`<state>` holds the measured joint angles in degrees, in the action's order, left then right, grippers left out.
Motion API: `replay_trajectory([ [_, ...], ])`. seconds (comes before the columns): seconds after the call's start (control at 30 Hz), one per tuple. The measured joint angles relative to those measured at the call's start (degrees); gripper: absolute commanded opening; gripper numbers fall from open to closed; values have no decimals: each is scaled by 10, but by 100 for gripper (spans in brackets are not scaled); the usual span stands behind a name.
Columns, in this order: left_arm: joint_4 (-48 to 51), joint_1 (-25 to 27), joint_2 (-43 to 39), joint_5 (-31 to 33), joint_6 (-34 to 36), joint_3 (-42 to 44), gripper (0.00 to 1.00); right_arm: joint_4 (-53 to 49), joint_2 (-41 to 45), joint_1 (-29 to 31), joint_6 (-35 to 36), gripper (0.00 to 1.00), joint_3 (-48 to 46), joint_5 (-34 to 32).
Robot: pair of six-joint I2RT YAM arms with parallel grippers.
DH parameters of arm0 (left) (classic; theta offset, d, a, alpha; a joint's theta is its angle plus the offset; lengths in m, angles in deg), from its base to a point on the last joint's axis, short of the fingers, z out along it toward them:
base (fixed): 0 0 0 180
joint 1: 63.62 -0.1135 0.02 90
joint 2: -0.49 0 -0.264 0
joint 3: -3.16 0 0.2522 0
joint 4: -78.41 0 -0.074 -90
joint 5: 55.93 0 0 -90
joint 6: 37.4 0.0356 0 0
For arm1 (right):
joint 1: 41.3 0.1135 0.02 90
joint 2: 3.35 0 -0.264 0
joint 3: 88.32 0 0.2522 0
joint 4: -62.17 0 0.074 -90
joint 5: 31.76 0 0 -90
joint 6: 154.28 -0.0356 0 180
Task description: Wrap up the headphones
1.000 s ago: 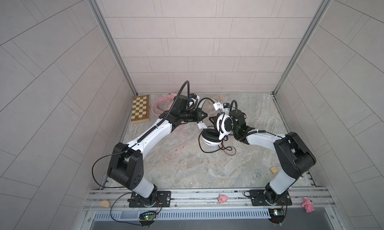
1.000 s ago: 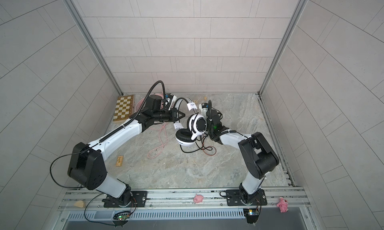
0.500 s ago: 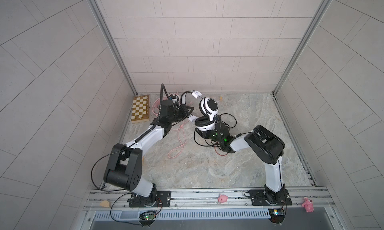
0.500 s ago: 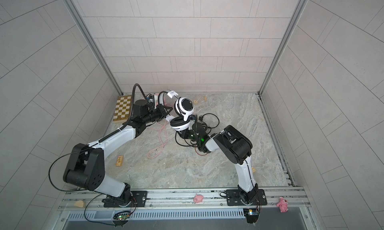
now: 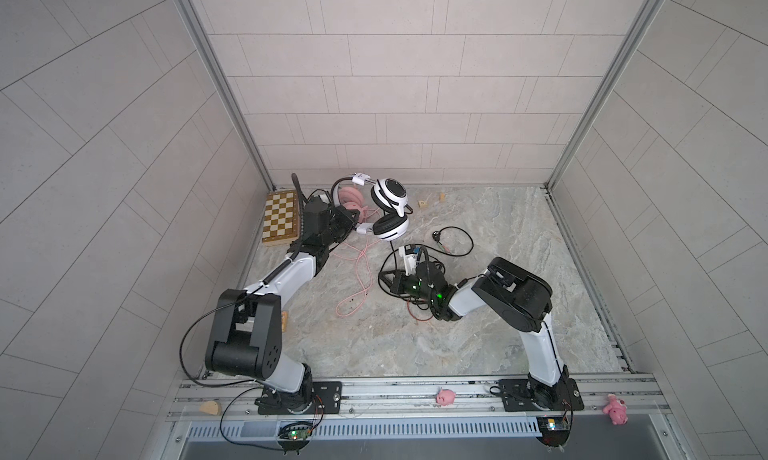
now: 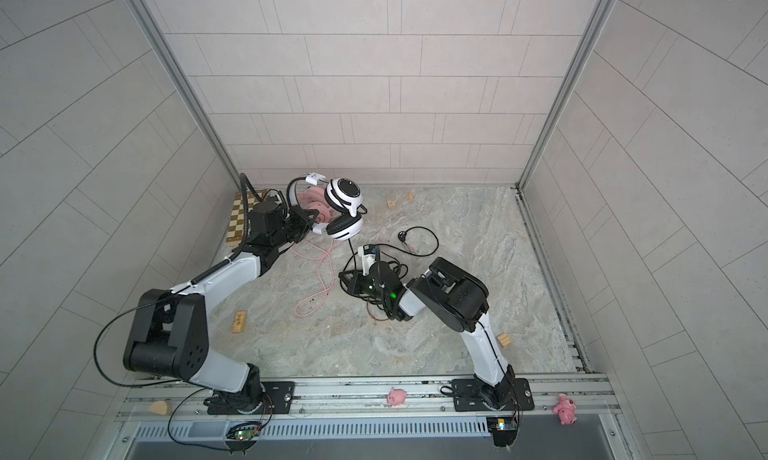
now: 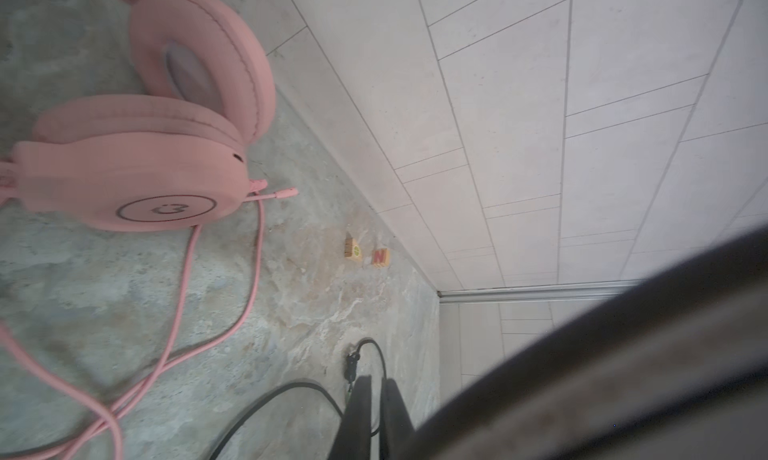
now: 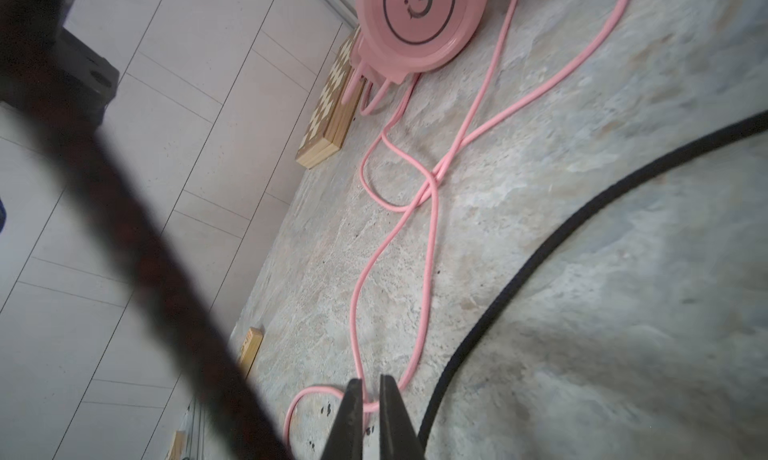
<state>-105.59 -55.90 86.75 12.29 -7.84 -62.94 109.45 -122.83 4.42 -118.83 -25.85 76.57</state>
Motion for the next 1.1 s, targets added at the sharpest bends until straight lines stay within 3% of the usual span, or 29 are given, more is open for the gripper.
replay_trajectory([
  [0.23, 68, 0, -13, 45, 23, -8, 0, -70, 46, 45, 19, 10, -5, 10],
  [0.5, 123, 2, -13, 68, 56, -28, 0, -270, 187, 131, 133, 10, 9, -20],
  [0.87, 237, 69, -24, 174, 140, -59, 0, -513, 385, 134, 263, 11, 61, -110],
  [1.1, 297, 122, -25, 239, 204, -93, 0, -615, 455, 131, 328, 12, 113, -158],
])
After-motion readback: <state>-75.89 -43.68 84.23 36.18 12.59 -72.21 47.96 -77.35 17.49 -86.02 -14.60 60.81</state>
